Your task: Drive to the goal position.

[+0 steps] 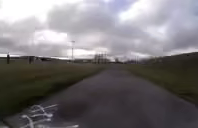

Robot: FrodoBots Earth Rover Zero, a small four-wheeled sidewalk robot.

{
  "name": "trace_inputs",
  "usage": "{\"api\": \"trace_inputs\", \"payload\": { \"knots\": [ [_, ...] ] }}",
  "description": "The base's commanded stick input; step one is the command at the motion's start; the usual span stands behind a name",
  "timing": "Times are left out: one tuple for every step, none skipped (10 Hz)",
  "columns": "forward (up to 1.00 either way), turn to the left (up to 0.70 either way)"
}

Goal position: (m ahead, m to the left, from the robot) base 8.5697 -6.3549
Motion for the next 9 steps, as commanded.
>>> {"api": "trace_inputs", "payload": {
  "knots": [
    [1.00,-0.18],
    [1.00,-0.23],
    [1.00,-0.36],
    [1.00,-0.26],
    [1.00,-0.02],
    [1.00,0.00],
    [1.00,0.00],
    [1.00,0.00],
    [1.00,0.00]
  ]
}}
